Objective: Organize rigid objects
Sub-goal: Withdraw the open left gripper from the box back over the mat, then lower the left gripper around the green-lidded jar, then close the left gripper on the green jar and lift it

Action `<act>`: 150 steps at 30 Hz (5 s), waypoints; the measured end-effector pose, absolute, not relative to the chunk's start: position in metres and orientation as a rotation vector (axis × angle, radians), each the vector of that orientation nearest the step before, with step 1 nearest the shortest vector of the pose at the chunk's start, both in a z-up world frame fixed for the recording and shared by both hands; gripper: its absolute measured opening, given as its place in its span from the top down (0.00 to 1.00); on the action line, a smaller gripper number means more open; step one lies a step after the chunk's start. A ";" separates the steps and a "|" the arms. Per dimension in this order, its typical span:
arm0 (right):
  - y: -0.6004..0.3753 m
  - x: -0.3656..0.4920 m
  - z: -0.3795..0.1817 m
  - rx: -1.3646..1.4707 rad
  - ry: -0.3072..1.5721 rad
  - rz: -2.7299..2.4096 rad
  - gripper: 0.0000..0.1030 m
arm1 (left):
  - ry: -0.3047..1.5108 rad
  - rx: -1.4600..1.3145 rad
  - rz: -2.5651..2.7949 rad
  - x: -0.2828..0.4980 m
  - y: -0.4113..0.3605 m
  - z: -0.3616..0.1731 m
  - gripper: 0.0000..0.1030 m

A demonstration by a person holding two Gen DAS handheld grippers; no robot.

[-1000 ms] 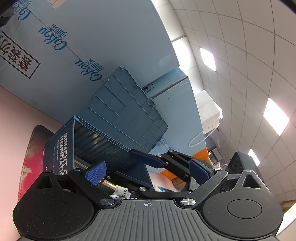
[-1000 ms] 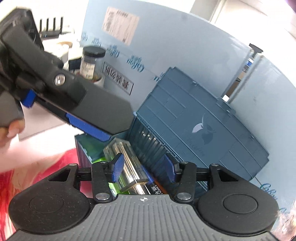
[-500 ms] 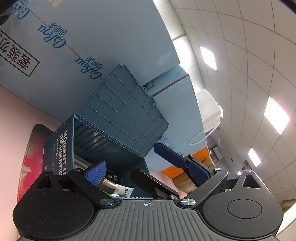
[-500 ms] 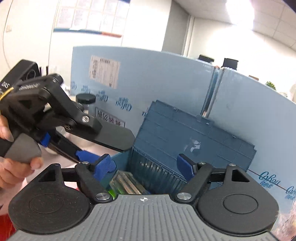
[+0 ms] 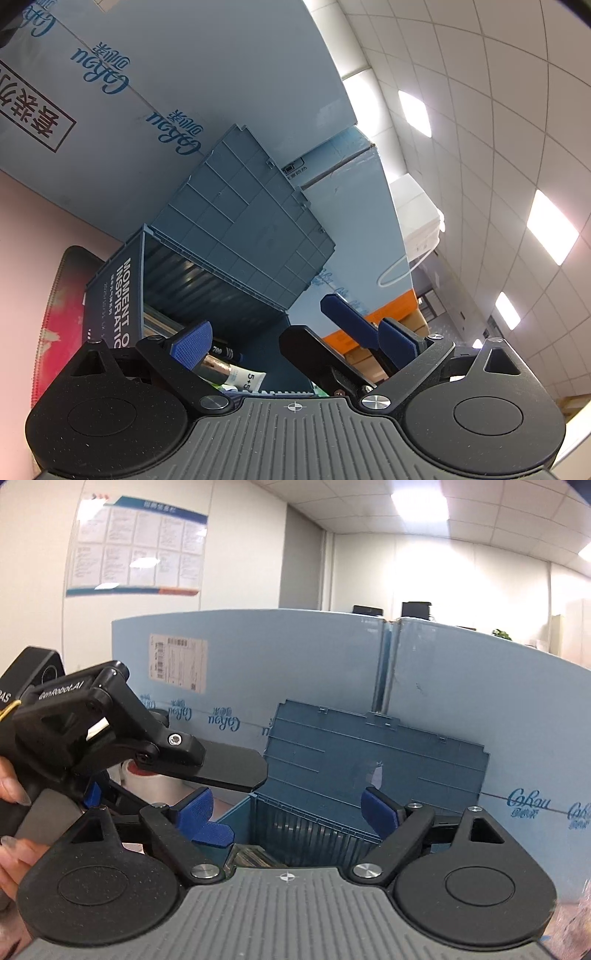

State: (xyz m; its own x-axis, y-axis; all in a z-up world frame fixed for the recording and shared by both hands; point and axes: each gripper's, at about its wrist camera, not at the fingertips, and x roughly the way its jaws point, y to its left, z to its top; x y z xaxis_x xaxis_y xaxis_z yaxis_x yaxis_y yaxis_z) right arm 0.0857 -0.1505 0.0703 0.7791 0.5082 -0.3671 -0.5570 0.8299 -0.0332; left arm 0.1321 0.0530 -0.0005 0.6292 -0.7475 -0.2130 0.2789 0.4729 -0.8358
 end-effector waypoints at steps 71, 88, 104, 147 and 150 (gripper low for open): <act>-0.261 -0.017 0.036 0.313 0.154 0.307 0.00 | 0.474 -0.515 -0.692 0.087 -0.012 0.044 0.05; -0.344 -0.054 0.026 0.394 0.155 0.085 0.00 | 0.516 -0.280 -0.714 0.067 -0.094 0.045 0.05; -0.419 -0.029 0.023 0.394 0.208 -0.001 0.00 | 0.513 0.024 -0.738 0.081 -0.190 0.035 0.05; -0.470 0.023 -0.033 0.597 0.334 0.005 0.00 | 0.623 0.067 -0.682 0.130 -0.299 -0.056 0.57; -0.470 0.024 -0.035 0.600 0.348 0.003 0.00 | 0.622 0.064 -0.691 0.128 -0.298 -0.055 0.57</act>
